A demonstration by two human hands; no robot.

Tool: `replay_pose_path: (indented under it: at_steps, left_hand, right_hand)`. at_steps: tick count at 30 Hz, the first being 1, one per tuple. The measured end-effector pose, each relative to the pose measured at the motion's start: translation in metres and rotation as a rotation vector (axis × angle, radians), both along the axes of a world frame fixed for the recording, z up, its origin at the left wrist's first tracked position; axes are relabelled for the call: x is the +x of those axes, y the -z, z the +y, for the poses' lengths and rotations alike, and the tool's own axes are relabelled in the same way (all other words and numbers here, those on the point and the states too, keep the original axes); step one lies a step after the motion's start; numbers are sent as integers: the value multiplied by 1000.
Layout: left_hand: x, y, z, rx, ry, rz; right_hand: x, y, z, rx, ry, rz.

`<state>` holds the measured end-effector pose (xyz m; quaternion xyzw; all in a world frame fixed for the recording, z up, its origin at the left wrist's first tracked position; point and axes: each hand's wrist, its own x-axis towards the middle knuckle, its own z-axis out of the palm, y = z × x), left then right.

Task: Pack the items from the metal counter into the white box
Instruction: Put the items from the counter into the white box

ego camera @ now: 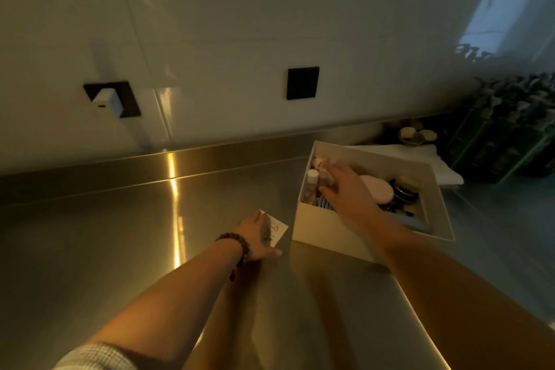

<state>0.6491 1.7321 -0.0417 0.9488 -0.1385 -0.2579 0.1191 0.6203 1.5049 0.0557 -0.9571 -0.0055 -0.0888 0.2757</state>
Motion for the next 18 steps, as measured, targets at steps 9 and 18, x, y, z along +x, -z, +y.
replay_pose_path:
  at_steps: [9, 18]
  left_hand:
    - [-14, 21, -15, 152, 53, -205]
    - [-17, -8, -5, 14, -12, -425]
  right_hand:
    - [-12, 12, 1, 13, 35, -37]
    - [-16, 12, -5, 21, 22, -18]
